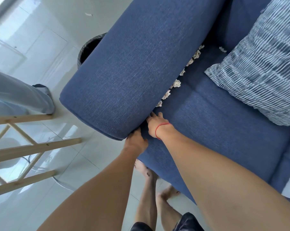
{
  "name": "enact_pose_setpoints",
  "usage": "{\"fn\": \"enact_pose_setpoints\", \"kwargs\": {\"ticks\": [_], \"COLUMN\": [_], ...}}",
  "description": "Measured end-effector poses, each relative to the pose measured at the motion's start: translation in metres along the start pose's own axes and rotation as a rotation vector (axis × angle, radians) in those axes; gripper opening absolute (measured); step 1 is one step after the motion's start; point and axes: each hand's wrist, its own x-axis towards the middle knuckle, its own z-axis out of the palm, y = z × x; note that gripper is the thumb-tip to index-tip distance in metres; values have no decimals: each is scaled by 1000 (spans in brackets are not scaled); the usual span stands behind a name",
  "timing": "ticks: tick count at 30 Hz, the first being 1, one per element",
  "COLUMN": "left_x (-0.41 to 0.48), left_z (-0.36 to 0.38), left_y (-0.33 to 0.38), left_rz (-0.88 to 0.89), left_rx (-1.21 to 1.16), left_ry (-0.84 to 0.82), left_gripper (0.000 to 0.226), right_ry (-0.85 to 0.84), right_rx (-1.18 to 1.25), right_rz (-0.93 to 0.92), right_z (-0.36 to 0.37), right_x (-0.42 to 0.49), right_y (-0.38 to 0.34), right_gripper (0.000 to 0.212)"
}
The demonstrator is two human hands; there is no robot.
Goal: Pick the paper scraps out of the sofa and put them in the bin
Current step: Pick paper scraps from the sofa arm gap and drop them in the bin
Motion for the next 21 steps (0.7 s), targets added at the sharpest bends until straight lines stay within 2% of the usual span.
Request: {"fn": "enact_pose_setpoints", "kwargs": {"ticks": [4,9,11,17,21], "left_x": [-6,-26,-40,-80,-88], "left_z": [-5,-16,-28,-87,-138], "left_y": [6,22,36,86,119], "left_rz": [-10,71,107,212,294], "left_rx": [46,-19,6,-27,-115], "left_ry": [35,178,205,287,409], "left_gripper": [58,23,19,15,13], "right_ry": [77,259,322,489,611], "right_rx": [92,289,382,495,528], "right_rz": [-44,15,43,66,37], "right_z": [-8,-19,-32,-105,-170], "right_x": [-7,-32,-47,-90,-108], "right_y": [6,11,15,28,21], "right_gripper": [48,26,21,15,24]}}
